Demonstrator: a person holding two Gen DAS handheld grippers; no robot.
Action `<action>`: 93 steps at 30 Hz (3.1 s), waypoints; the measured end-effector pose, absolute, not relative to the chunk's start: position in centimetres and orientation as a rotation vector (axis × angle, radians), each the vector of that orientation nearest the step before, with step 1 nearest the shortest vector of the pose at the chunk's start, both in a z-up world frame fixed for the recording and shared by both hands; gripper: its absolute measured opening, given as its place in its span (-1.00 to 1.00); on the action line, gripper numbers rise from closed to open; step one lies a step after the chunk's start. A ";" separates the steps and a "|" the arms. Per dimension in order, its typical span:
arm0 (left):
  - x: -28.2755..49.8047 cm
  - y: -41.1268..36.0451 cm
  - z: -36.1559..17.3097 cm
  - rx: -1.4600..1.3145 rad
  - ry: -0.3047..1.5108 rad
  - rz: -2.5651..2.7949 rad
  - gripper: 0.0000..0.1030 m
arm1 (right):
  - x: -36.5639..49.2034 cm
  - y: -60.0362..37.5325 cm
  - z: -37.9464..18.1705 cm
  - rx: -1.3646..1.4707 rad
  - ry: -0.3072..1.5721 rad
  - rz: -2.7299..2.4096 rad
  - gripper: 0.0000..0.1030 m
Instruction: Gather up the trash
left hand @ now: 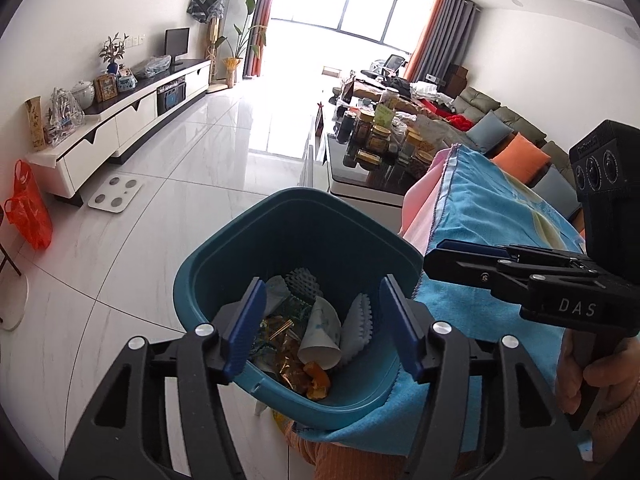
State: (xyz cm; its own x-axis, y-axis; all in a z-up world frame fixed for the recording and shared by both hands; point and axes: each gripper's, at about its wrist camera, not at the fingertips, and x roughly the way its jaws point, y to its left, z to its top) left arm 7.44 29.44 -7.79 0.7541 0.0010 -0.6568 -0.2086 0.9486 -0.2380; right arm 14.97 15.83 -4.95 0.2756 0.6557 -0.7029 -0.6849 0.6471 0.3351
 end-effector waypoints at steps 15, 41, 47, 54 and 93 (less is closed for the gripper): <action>3.2 21.1 -3.4 -0.162 0.495 0.045 0.89 | 7.6 2.9 -1.4 -0.078 0.612 0.652 0.74; 3.2 2.9 0.1 -0.021 0.267 -0.141 0.89 | -2.3 -15.4 -0.6 0.038 0.325 0.019 0.87; 2.4 2.1 0.0 -0.008 0.247 -0.161 0.89 | -3.7 -16.3 -0.3 0.039 0.292 -0.031 0.87; 2.1 1.9 -0.1 -0.015 0.245 -0.173 0.89 | -4.5 -16.7 -0.1 0.034 0.264 -0.068 0.87; 1.8 1.0 -0.5 0.022 0.206 -0.153 0.89 | -5.3 -17.4 0.6 0.058 0.237 -0.098 0.87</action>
